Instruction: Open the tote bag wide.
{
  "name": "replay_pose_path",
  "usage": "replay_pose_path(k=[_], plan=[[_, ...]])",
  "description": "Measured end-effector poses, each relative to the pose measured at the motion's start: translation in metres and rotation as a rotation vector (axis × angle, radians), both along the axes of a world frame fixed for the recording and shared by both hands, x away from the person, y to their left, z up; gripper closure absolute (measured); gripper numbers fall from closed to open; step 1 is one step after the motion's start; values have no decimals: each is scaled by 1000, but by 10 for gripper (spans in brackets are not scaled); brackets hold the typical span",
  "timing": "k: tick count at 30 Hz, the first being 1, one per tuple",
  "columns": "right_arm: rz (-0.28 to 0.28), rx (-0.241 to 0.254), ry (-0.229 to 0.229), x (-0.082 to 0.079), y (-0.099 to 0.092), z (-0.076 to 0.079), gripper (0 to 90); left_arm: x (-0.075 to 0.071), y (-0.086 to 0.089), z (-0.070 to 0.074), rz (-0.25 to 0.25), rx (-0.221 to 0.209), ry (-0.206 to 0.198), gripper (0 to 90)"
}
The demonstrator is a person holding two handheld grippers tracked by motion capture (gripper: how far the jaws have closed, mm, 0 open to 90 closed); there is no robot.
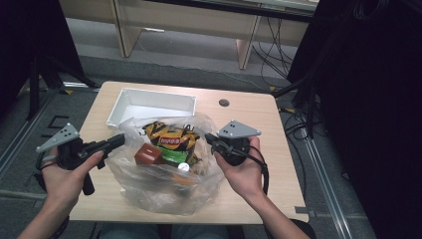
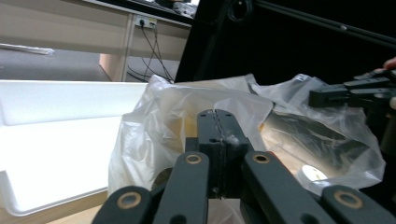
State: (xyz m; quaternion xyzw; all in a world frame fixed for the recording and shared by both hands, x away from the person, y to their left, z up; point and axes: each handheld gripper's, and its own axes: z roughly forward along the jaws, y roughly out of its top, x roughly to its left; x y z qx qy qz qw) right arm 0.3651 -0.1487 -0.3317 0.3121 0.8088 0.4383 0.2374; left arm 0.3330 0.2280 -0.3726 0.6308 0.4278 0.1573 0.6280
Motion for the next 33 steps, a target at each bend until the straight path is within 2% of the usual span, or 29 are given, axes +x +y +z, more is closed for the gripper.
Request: replay_pose_path(k=[5,6,8,9,10,12,13,14,15,18,21,24,27,28,29,30,31,32,33], plan=[[-34,-8,-12,3,-2,-3,900,3,3,-4,17,1,10,894],[-38,-24,-34,5,-4,-4,900,3,4,-5,20,4,12,894],[-43,-24,0,6,-4,-6,900,4,4,-8,21,8,22,893],[-52,-39,-20,7,-5,-7,900,5,5,-10,22,16,27,894],[-50,-31,-1,8,-5,-10,900,5,4,-12,23,15,34,893],[-60,-37,-3,9,-6,-11,900,6,4,-14,16,17,37,893],[-60,-22,1,9,-6,-11,900,6,4,-14,18,17,37,893],[-60,-24,-22,8,-7,-9,900,5,3,-13,18,17,36,893],[-63,8,-17,6,-7,-7,900,5,3,-12,14,18,31,893],[-106,30,-83,4,-8,0,900,6,2,-10,8,25,21,891],[-144,0,-109,7,-10,1,900,7,1,-10,7,35,21,889],[-158,-46,-54,12,-9,-7,900,9,1,-13,11,43,30,888],[-132,-95,-41,18,-8,-17,900,12,0,-16,17,53,36,889],[-153,-80,-8,19,-5,-22,900,12,0,-17,19,59,39,889],[-134,-102,-36,22,-6,-25,900,13,1,-17,17,66,40,889],[-135,-105,-21,22,-4,-27,900,14,0,-18,22,67,45,889],[-134,-101,12,22,-3,-29,900,15,1,-20,24,69,50,889],[-128,-97,-3,23,-1,-32,900,16,2,-21,24,74,52,889],[-103,-121,7,24,-1,-32,900,16,2,-22,26,74,53,889]])
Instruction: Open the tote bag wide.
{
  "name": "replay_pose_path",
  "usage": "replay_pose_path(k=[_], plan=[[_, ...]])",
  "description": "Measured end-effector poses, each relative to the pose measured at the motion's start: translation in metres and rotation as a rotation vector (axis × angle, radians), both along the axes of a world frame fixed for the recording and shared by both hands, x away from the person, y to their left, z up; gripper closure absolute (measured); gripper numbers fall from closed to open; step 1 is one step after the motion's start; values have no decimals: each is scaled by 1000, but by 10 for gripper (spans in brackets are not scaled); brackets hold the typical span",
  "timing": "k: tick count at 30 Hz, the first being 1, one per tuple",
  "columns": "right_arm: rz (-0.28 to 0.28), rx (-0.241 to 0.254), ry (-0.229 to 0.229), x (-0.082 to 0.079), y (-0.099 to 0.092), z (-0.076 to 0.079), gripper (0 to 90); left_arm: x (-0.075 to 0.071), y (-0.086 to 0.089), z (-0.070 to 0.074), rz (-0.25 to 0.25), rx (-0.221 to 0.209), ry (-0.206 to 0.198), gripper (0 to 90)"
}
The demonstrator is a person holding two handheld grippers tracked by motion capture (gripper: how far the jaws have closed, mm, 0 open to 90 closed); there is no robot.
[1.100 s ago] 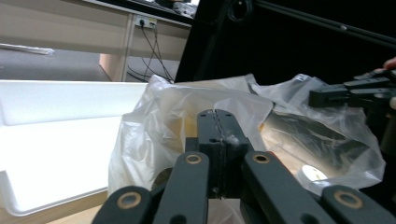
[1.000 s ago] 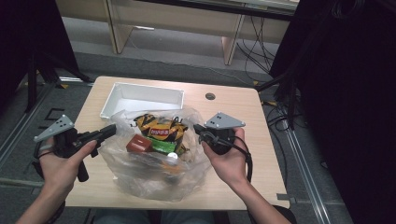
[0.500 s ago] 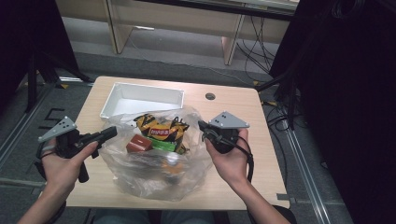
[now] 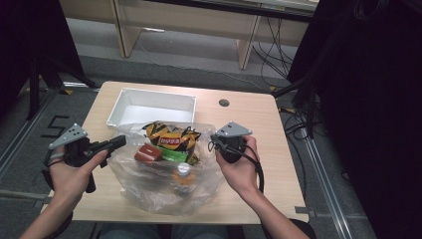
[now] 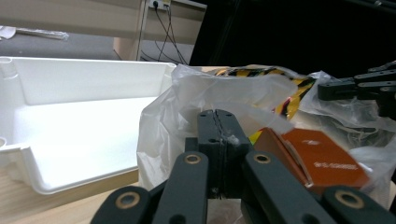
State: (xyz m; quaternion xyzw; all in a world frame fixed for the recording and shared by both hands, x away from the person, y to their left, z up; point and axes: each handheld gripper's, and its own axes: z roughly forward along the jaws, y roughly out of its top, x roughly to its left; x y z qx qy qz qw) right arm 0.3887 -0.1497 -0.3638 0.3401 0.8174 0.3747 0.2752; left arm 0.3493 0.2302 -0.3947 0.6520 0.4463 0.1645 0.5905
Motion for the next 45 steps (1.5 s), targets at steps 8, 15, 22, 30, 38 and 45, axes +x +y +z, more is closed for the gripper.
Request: replay_pose_path(k=[8,15,22,30,38,45], plan=[[46,-15,46,-5,10,-8,900,7,6,-16,13,9,58,888],[61,-55,76,5,10,-19,900,18,0,-36,-7,74,117,881],[34,-87,139,20,6,-45,900,27,-8,-57,-33,138,176,878],[30,-94,191,30,3,-63,900,34,-13,-75,-55,192,225,875],[33,-68,284,35,0,-70,900,40,-16,-82,-72,201,254,861],[48,-56,289,31,1,-69,838,36,-14,-77,-65,214,223,831]])
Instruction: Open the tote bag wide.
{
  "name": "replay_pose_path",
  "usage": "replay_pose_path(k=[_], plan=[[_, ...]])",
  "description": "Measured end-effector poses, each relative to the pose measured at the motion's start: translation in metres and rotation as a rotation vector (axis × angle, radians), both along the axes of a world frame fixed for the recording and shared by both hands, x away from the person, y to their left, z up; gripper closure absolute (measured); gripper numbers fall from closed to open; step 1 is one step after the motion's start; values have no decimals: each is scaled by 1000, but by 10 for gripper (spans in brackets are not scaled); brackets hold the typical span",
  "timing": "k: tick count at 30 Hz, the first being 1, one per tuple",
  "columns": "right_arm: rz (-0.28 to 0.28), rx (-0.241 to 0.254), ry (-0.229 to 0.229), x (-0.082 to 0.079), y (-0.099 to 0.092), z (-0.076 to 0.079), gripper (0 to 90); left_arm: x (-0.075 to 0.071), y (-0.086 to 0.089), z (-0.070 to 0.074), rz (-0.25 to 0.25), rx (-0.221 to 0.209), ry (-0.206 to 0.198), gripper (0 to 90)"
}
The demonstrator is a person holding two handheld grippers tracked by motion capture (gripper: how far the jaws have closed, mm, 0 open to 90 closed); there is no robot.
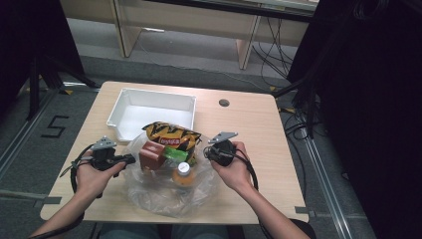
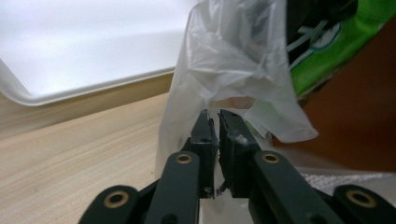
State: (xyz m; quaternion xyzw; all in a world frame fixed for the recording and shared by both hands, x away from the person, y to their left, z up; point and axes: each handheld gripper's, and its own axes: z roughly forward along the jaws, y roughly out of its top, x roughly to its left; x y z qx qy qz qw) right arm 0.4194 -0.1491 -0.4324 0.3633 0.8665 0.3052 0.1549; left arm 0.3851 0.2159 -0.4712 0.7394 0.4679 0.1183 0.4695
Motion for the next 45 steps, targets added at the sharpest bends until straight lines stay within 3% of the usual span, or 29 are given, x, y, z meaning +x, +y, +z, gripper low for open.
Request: replay_pose_path(k=[1,3,4,7,11,12,13,15,22,26,29,33,34,37,40,41,42,43,44,45], plan=[[0,9,-13,-1,0,0,818,-1,0,1,6,-4,-5,815],[5,21,4,-5,-1,4,774,-6,2,7,7,-13,-24,794],[-4,53,-21,-9,0,5,738,-7,3,9,4,-14,-30,774],[18,55,-32,-16,-4,14,689,-16,6,19,-1,-8,-77,715],[41,81,-73,-30,-7,29,650,-26,7,26,-18,2,-107,688],[41,91,-74,-36,-7,33,647,-28,7,26,-19,3,-110,682],[65,97,-113,-40,-8,37,646,-30,7,26,-17,-3,-108,678],[72,123,-144,-47,-8,43,645,-31,6,27,-20,-8,-108,679],[140,197,-195,-70,-4,66,672,-31,3,28,-30,-1,-117,688],[164,211,-138,-84,0,66,739,-31,3,26,-36,19,-113,702],[184,178,-90,-89,0,54,795,-30,2,24,-37,24,-100,731],[178,135,-18,-85,0,27,856,-28,-1,17,-53,36,-69,759],[165,108,29,-83,-2,21,861,-28,-1,16,-56,50,-64,761],[171,103,55,-78,-2,6,878,-28,-3,13,-65,53,-60,770],[173,64,78,-72,-5,-6,881,-25,-3,11,-64,67,-48,784],[159,46,123,-71,-6,-7,881,-24,-3,9,-67,71,-42,785],[143,52,104,-69,-6,-13,883,-23,-3,8,-66,77,-28,786],[148,27,132,-66,-8,-14,883,-22,-3,7,-65,82,-27,786],[137,50,138,-65,-8,-17,883,-22,-4,5,-64,83,-19,786],[131,32,140,-63,-9,-19,883,-21,-4,4,-64,85,-20,786]])
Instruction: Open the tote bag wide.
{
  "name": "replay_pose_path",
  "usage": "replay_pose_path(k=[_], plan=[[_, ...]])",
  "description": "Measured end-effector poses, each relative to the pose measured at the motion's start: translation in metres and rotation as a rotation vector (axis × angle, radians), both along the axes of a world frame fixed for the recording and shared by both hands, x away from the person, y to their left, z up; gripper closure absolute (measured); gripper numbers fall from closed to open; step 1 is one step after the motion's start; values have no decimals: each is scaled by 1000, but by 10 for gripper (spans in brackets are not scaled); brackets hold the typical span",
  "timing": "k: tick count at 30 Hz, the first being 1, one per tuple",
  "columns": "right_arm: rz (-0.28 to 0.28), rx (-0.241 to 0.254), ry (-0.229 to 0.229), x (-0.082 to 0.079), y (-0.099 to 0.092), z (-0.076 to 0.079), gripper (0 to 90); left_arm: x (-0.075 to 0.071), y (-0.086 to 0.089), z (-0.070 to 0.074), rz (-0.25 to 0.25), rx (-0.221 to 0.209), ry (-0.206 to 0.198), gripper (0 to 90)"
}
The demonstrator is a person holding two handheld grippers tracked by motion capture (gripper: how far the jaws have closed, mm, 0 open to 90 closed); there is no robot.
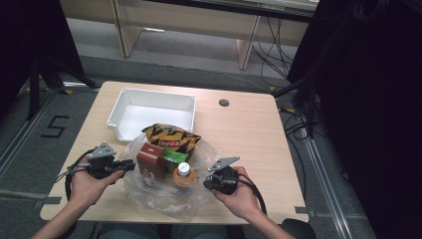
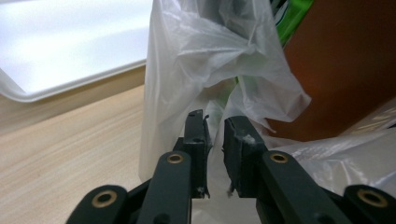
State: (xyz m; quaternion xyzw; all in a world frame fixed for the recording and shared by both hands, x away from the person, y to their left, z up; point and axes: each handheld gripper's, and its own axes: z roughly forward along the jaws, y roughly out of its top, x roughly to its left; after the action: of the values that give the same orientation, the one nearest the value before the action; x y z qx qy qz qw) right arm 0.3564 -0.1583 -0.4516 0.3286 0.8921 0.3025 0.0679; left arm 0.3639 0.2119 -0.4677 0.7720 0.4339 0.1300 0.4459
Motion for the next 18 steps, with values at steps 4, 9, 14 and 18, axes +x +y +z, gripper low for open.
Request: replay_pose_path(k=[4,9,14,18], plan=[[4,-27,17,6,-3,-5,883,2,-1,-3,2,14,13,785],[-12,-52,16,18,-6,-10,883,7,0,-6,-5,44,26,779],[-23,-63,27,25,-7,-13,858,9,-2,-10,14,21,33,771],[-38,-26,23,20,-7,-5,828,9,1,-8,-7,46,30,762]])
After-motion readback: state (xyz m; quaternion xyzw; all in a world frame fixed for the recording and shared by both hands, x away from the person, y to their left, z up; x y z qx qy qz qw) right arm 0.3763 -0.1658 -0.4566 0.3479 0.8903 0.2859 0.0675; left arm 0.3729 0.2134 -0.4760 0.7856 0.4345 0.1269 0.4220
